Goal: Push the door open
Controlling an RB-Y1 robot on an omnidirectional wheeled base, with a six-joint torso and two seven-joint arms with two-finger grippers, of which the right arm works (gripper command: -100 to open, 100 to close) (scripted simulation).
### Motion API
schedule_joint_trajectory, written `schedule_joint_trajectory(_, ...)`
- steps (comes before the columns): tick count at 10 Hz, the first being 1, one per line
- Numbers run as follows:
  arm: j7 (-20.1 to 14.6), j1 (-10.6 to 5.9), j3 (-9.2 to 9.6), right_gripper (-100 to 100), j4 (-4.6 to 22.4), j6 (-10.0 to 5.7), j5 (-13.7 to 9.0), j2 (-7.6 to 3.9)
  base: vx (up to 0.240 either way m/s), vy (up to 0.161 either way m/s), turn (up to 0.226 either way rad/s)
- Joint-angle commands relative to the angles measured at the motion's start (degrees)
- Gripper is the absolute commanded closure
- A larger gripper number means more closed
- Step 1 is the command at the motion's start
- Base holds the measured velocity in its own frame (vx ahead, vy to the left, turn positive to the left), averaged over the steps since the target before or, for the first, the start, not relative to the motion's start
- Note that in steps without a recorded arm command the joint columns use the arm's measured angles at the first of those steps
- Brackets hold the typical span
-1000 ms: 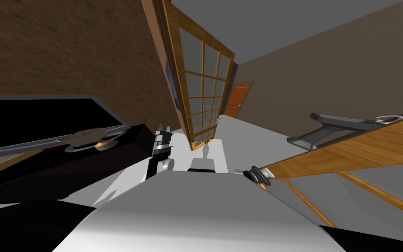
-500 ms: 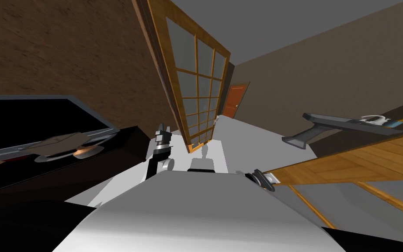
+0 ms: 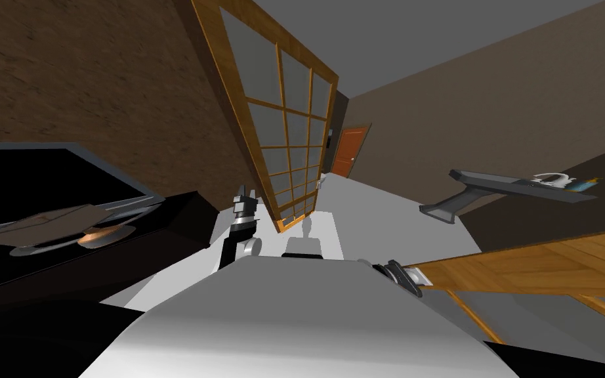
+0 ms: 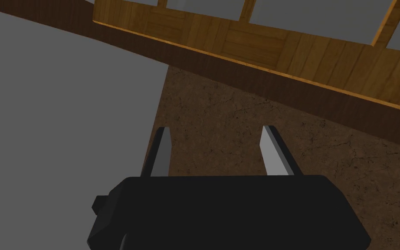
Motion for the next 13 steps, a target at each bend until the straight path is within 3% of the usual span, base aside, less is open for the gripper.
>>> schedule_joint_trajectory(1, 0.2, 0.32, -1.14, 100, 0.1, -0.59, -0.9, -0.37, 0.145, -0.173, -0.054)
schedule_joint_trajectory(5, 0.4, 0.91, -3.2, 100, 0.4, -1.33, -2.8, -0.23, 0.121, -0.173, -0.053)
schedule_joint_trajectory(6, 0.0, 0.48, -2.8, 100, 1.1, -1.59, -2.4, -0.52, 0.049, -0.071, -0.025)
schedule_joint_trajectory(13, 0.8, 1.73, -6.9, 100, 1.7, -2.89, -6.4, -1.56, 0.077, -0.17, -0.046)
